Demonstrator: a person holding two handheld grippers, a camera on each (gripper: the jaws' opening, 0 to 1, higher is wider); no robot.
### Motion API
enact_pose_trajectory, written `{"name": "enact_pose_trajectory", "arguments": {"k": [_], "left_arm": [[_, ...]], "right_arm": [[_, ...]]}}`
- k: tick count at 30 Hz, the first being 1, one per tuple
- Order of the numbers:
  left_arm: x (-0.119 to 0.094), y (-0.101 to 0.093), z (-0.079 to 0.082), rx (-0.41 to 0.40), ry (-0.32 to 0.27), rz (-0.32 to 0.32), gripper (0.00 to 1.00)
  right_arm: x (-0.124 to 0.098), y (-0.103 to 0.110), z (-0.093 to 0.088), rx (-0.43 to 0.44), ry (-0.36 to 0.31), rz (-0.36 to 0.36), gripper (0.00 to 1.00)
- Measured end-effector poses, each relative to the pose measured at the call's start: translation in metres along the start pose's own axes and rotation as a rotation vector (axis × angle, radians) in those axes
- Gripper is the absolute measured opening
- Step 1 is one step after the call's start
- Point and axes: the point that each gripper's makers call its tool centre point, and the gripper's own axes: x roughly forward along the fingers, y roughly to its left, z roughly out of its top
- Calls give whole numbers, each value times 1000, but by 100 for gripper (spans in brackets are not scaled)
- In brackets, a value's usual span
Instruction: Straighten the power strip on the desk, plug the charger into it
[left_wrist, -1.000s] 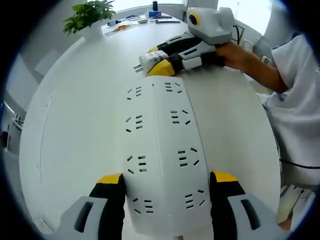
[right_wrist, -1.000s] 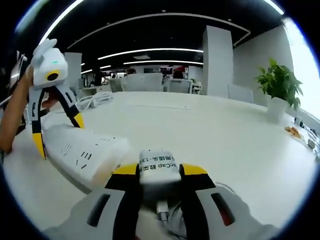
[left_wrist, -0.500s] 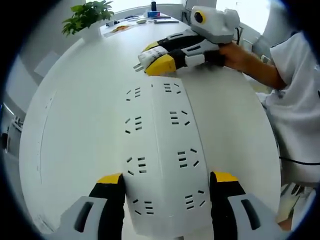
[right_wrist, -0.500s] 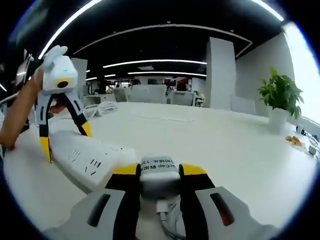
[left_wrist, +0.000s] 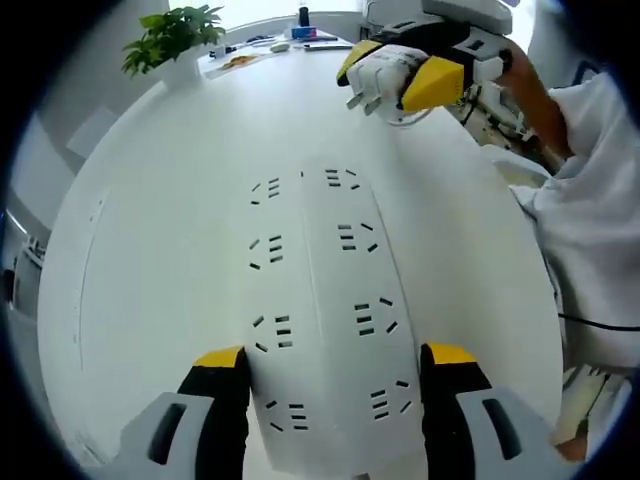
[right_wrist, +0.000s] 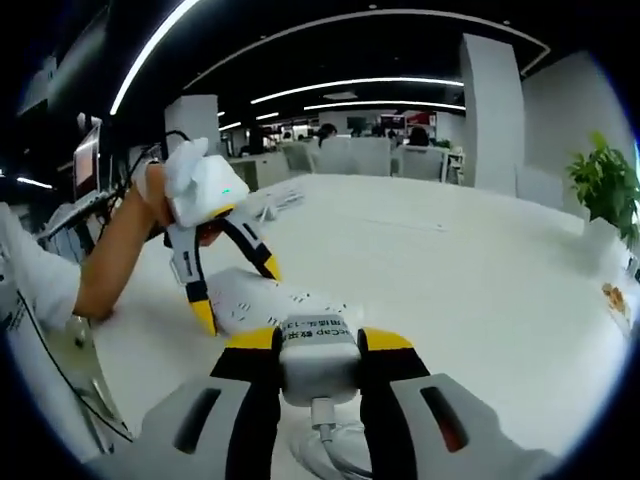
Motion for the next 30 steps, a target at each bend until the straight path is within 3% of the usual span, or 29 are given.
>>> {"name": "enact_pose_trajectory", "arguments": {"k": [5, 14, 22, 30], "left_arm": [[0, -1, 1, 1, -1, 0, 70], [1, -1, 1, 5, -6, -2, 70], [0, 0, 2, 6, -4, -2, 70], [0, 1, 0, 5, -1, -1, 70]], "right_arm": [[20, 4, -22, 61, 125, -3, 29], [34, -7, -25, 83, 161, -75, 29], [32, -13, -34, 197, 249, -117, 29], [37, -14, -27, 202, 294, -162, 29]]}}
